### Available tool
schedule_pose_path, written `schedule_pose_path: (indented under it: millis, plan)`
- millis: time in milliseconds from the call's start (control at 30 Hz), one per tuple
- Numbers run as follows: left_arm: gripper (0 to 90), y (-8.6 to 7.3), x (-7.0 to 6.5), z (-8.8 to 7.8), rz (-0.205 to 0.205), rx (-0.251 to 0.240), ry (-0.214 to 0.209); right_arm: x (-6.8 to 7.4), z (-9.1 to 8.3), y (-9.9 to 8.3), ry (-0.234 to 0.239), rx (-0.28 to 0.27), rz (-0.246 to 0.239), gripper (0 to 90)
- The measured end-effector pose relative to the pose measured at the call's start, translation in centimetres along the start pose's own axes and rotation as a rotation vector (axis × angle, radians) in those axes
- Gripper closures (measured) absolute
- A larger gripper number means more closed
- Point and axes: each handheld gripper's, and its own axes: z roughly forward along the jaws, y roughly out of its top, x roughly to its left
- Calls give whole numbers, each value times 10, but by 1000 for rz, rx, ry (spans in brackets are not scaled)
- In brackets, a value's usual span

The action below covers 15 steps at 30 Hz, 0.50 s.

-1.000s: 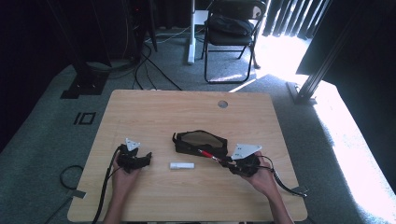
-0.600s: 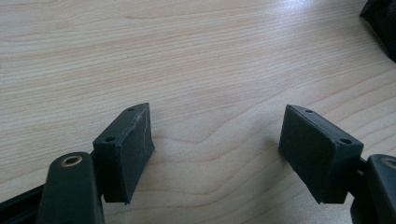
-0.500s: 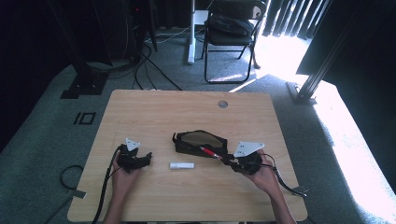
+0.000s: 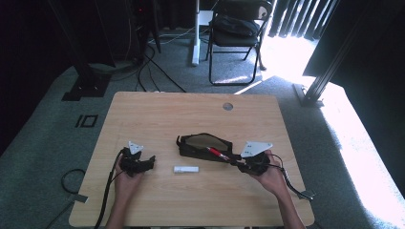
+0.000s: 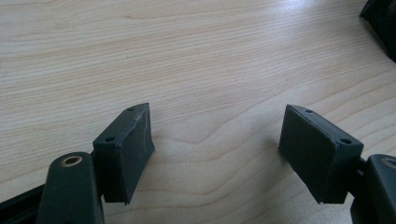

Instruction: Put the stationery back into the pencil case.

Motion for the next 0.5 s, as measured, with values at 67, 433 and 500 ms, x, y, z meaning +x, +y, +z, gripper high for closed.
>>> schedule_pose_path:
  millis: [67,433,500]
  plan:
    - [260,0,0,0,0,0,0,-1,0,1,-1,2,0,768]
    - [260,0,0,0,0,0,0,-7,-4,5,-15,-3,-5,768]
    - [259,0,0,0,0,0,0,-7,-5,5,-17,-2,-4,767]
